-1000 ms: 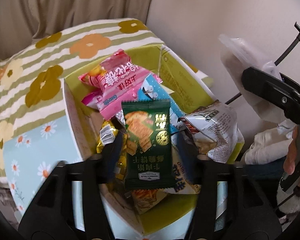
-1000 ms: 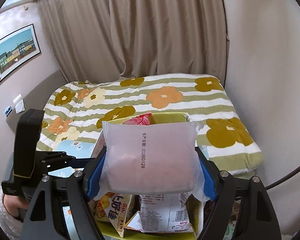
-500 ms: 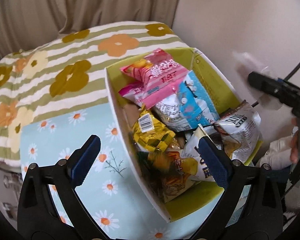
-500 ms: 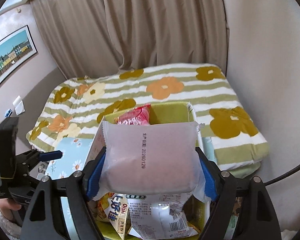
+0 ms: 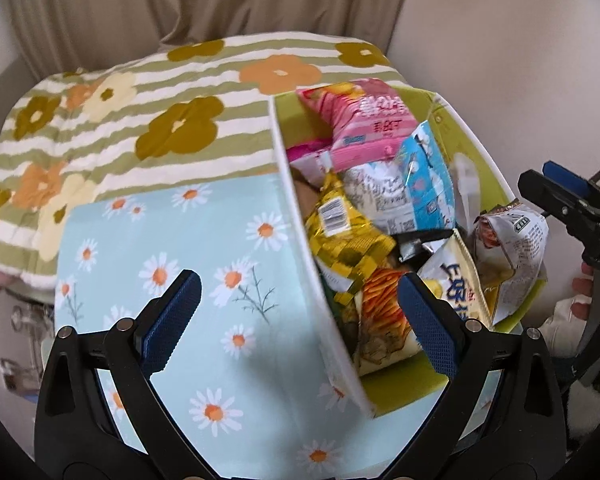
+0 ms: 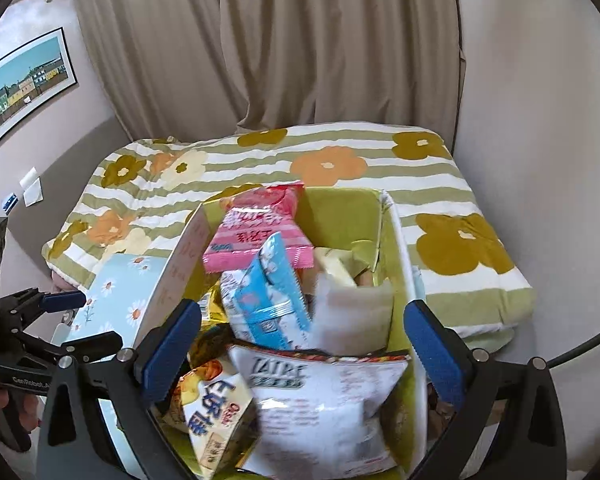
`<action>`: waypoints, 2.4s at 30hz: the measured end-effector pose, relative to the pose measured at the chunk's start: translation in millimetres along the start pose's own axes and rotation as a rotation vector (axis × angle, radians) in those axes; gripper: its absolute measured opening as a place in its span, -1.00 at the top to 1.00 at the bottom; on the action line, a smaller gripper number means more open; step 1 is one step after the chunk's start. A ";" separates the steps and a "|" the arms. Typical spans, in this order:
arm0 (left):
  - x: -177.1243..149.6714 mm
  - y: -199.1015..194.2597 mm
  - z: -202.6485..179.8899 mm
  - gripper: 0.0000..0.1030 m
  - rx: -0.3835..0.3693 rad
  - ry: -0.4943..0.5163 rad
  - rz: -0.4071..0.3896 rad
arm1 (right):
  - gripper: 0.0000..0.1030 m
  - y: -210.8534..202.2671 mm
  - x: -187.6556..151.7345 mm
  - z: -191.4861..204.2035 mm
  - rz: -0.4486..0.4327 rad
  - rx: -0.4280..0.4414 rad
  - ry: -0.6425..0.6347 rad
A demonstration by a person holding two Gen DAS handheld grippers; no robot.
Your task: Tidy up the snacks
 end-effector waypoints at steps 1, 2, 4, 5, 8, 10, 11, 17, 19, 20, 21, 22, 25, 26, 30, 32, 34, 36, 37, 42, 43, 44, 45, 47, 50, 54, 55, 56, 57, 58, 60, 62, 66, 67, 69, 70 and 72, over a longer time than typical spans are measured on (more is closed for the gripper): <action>-1.9 -3.2 1.0 -0.90 0.002 -0.002 -0.005 | -0.96 -1.9 -1.4 1.9 -0.003 -0.001 0.000; -4.4 -7.5 2.9 -0.90 0.005 -0.004 -0.013 | -0.96 -4.8 -3.3 5.0 -0.006 -0.004 0.001; -8.8 -21.2 6.1 -0.90 0.013 -0.003 -0.034 | -0.96 -13.5 -5.9 11.7 -0.014 -0.009 0.005; -9.9 -27.1 7.5 -0.90 0.016 -0.003 -0.046 | -0.96 -17.5 -6.5 14.4 -0.021 -0.009 0.007; -14.2 -56.2 15.8 -0.90 0.029 -0.004 -0.102 | -0.96 -42.8 -5.1 28.3 -0.063 -0.029 0.008; -17.3 -80.2 21.3 -0.90 0.039 -0.013 -0.150 | -0.96 -60.5 -3.8 36.8 -0.094 -0.044 0.011; -19.4 -94.6 23.5 -0.90 0.043 -0.018 -0.179 | -0.96 -75.6 -4.1 44.2 -0.118 -0.059 0.012; -50.4 -182.9 38.9 -1.00 0.132 -0.030 -0.369 | -0.96 -143.4 -18.6 84.4 -0.215 -0.128 -0.001; -66.8 -211.7 42.3 -1.00 0.148 -0.036 -0.432 | -0.96 -164.6 -29.0 100.3 -0.242 -0.150 -0.007; -72.6 -219.8 43.1 -1.00 0.147 -0.036 -0.446 | -0.96 -172.2 -33.7 105.7 -0.252 -0.156 -0.006; -79.5 -228.2 44.7 -1.00 0.144 -0.035 -0.459 | -0.96 -178.1 -38.1 110.1 -0.258 -0.157 -0.003; -87.9 -236.6 46.4 -1.00 0.144 -0.036 -0.470 | -0.96 -182.9 -41.6 114.7 -0.262 -0.156 -0.001; -107.9 -252.9 49.5 -1.00 0.155 -0.038 -0.501 | -0.96 -197.0 -57.3 127.0 -0.276 -0.166 -0.004; -113.4 -256.6 50.0 -1.00 0.161 -0.038 -0.509 | -0.96 -201.4 -63.7 131.2 -0.280 -0.175 -0.005; -136.3 -270.6 47.0 -1.00 0.173 -0.020 -0.534 | -0.96 -211.0 -77.5 139.4 -0.292 -0.197 0.001; -142.6 -274.6 45.9 -1.00 0.176 -0.020 -0.544 | -0.96 -215.6 -81.9 143.1 -0.304 -0.214 -0.004; -146.8 -279.0 45.3 -1.00 0.170 -0.022 -0.552 | -0.96 -219.5 -83.2 146.4 -0.311 -0.212 0.001; -148.5 -281.7 44.7 -1.00 0.161 -0.025 -0.556 | -0.96 -224.3 -85.5 149.2 -0.323 -0.215 -0.001; -150.2 -284.0 44.9 -1.00 0.157 -0.026 -0.558 | -0.96 -226.2 -85.7 150.7 -0.328 -0.220 -0.005; -153.3 -290.6 43.7 -1.00 0.156 -0.028 -0.569 | -0.96 -232.5 -87.2 156.6 -0.345 -0.220 -0.017; -154.4 -292.0 43.9 -1.00 0.157 -0.027 -0.572 | -0.96 -232.8 -87.2 157.1 -0.347 -0.219 -0.016; -155.4 -293.3 44.0 -1.00 0.160 -0.026 -0.575 | -0.96 -233.6 -87.7 157.3 -0.349 -0.217 -0.015; -156.1 -294.3 43.9 -1.00 0.163 -0.025 -0.578 | -0.96 -234.6 -88.1 157.7 -0.352 -0.215 -0.014; -157.3 -295.2 44.5 -1.00 0.165 -0.026 -0.581 | -0.96 -235.2 -89.2 159.2 -0.354 -0.215 -0.014; -158.7 -296.0 44.7 -1.00 0.164 -0.027 -0.583 | -0.96 -234.8 -90.8 159.5 -0.352 -0.211 -0.015; -161.0 -298.4 43.5 -1.00 0.169 -0.022 -0.588 | -0.96 -234.4 -91.0 160.0 -0.354 -0.210 -0.015; -161.7 -298.9 43.3 -1.00 0.172 -0.022 -0.589 | -0.96 -234.4 -91.1 160.3 -0.354 -0.212 -0.015; -162.2 -299.2 43.4 -1.00 0.172 -0.021 -0.589 | -0.96 -234.5 -91.3 160.4 -0.354 -0.212 -0.015; -162.5 -299.4 43.7 -1.00 0.172 -0.022 -0.588 | -0.96 -234.6 -91.3 160.0 -0.355 -0.210 -0.014; -163.2 -300.3 43.7 -1.00 0.171 -0.024 -0.589 | -0.96 -234.5 -91.0 159.7 -0.355 -0.209 -0.013; -163.2 -300.0 43.5 -1.00 0.169 -0.024 -0.591 | -0.96 -235.1 -91.2 160.2 -0.356 -0.212 -0.010; -163.0 -299.7 43.3 -1.00 0.172 -0.026 -0.592 | -0.96 -236.2 -91.3 161.0 -0.356 -0.213 -0.010; -164.8 -299.7 44.6 -1.00 0.177 -0.031 -0.592 | -0.96 -236.3 -91.9 161.0 -0.352 -0.213 -0.010; -165.5 -300.2 44.6 -1.00 0.177 -0.032 -0.593 | -0.96 -236.3 -91.7 161.3 -0.351 -0.214 -0.009; -165.7 -300.0 44.8 -1.00 0.180 -0.033 -0.592 | -0.96 -236.3 -91.5 161.6 -0.350 -0.214 -0.009; -165.8 -299.9 44.9 -1.00 0.180 -0.034 -0.593 | -0.96 -236.3 -91.5 161.7 -0.350 -0.213 -0.009; -165.7 -299.5 45.2 -1.00 0.176 -0.035 -0.591 | -0.96 -236.3 -91.4 162.2 -0.351 -0.214 -0.010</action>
Point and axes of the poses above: each gripper's, at about its wrist camera, not at the fingertips, and y roughly the way its jaws point, z to its left, x to its top, the point moved 4 cm from there along y, roughly the way its jaws point
